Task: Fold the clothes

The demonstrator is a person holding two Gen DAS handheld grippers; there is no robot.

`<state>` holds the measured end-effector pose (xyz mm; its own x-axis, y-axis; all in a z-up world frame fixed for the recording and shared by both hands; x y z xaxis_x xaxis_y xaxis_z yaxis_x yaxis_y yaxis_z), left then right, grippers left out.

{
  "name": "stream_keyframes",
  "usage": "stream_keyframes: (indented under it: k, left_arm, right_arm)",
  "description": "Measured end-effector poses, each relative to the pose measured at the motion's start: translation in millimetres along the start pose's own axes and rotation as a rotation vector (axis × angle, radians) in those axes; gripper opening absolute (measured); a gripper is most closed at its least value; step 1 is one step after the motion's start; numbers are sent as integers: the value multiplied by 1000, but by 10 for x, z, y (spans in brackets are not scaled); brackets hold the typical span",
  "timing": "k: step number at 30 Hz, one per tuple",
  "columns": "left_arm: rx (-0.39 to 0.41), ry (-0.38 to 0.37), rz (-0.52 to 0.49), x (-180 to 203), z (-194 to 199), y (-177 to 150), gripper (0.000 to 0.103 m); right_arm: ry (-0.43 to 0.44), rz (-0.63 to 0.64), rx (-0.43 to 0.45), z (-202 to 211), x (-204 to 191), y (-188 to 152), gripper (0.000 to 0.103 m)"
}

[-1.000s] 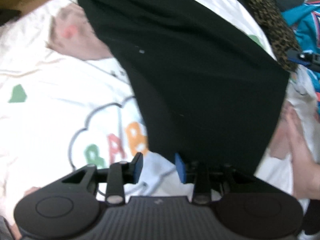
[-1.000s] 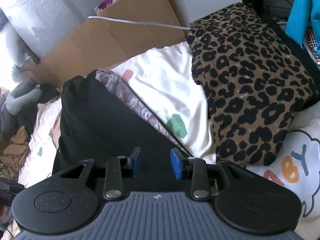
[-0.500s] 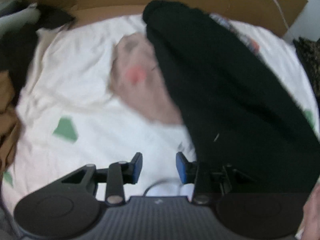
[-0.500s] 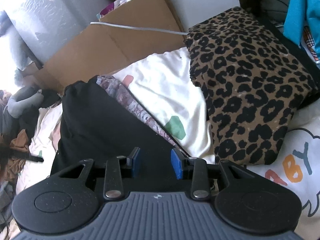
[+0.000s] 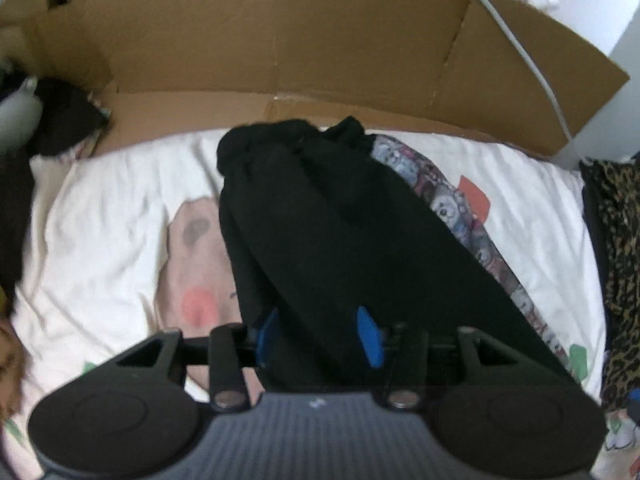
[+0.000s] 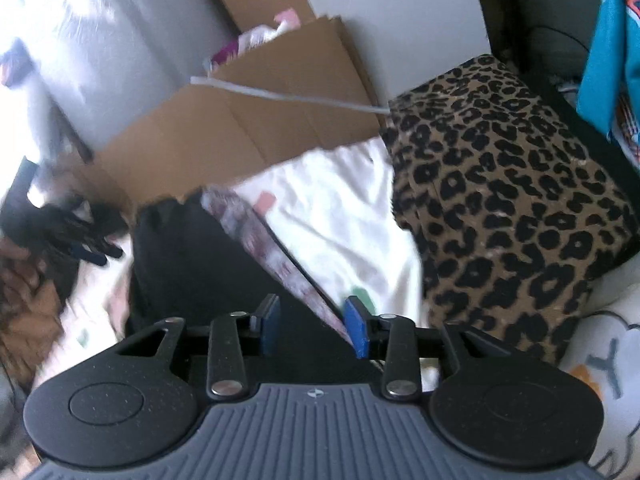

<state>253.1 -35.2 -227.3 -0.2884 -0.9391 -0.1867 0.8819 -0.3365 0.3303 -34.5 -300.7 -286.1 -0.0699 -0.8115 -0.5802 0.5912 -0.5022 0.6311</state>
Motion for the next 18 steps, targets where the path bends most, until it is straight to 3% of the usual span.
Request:
stream_keyframes:
  k: [9,18]
  left_arm:
    - [-4,8,102,171,-69,215,52]
    - [18,39,117,238,-281,415,50]
  right_arm:
    - [72,137,-85,-408,-276,139,46]
    - [115,142,-94,-949,-163,218,46]
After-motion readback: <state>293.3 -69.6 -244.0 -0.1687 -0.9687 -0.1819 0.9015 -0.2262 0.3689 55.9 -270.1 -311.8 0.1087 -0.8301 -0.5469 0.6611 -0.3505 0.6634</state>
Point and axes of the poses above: each gripper's, at about its wrist camera, not at the fingertips, and z roughly against the way its jaws point, x to its right, y to its top, the point moved 2 cm from there along -z, roughly the way its jaws point, and after that the axes turned 11 degrees about y, right-handed, at the moved point
